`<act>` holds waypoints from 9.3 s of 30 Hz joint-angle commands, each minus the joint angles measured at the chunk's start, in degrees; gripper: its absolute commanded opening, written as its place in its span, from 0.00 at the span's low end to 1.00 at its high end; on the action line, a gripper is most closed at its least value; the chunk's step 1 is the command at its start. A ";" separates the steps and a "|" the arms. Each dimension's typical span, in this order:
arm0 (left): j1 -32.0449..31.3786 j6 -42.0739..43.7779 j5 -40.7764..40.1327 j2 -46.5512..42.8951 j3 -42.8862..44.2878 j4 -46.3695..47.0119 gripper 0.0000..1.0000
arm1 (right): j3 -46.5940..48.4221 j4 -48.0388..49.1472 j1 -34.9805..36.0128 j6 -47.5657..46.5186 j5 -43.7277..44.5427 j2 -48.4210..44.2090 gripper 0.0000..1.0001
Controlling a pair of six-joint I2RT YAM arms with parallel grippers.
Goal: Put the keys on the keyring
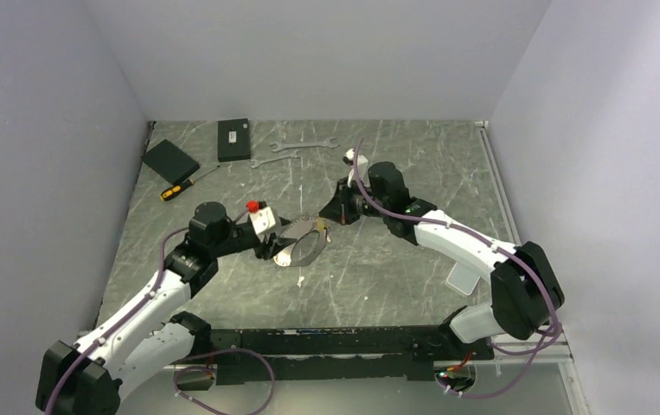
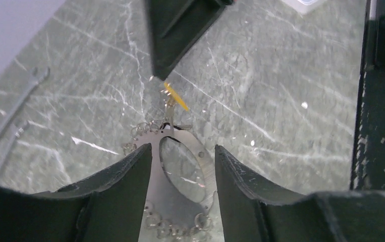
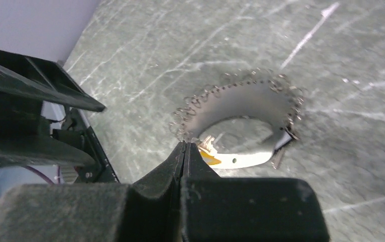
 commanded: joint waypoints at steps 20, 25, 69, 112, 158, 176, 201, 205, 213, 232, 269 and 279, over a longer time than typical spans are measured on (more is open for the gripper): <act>-4.06 20.20 -0.37 -0.63 1.38 0.21 0.40 | 7.74 -0.99 9.82 -2.71 5.17 -2.61 0.00; -4.06 19.84 -1.87 -0.77 1.52 0.42 0.40 | 7.55 -1.75 9.91 -3.40 5.88 -3.42 0.00; -4.08 15.28 1.70 1.40 1.30 5.76 0.43 | 5.43 3.32 11.14 -0.15 3.75 -4.43 0.00; -4.08 -5.39 -1.21 5.57 14.77 -12.06 0.00 | 10.02 -9.02 12.02 -9.76 14.94 -7.62 0.65; -3.83 -5.93 -32.01 -5.50 11.49 -22.61 0.66 | 24.38 -20.48 14.65 -17.51 30.35 33.84 0.26; -3.89 -5.37 -30.89 -5.57 11.87 -23.25 0.63 | 18.16 -19.25 15.53 -18.18 27.81 20.15 0.00; -3.82 1.00 -5.69 -19.20 2.20 -11.00 0.56 | 1.23 3.51 15.52 -17.89 0.13 -11.78 0.00; -3.73 0.06 -6.06 -22.48 0.66 -8.29 0.46 | 1.30 2.90 15.52 -18.76 -2.80 -13.32 0.00; -3.73 0.37 -2.60 -19.91 2.25 -8.68 0.50 | 0.57 3.92 16.06 -21.07 -7.00 -14.48 0.00; -3.54 -2.90 5.97 -19.04 2.87 -6.44 0.24 | -17.68 33.86 18.16 -22.36 -6.37 -20.64 0.00; -3.46 -7.97 12.80 -10.78 4.06 -0.46 0.28 | -17.34 32.86 19.74 -26.81 -2.94 -17.02 0.00; -3.47 -8.21 12.89 -11.59 3.85 -0.67 0.30 | -17.14 31.16 20.10 -28.23 -0.89 -16.92 0.00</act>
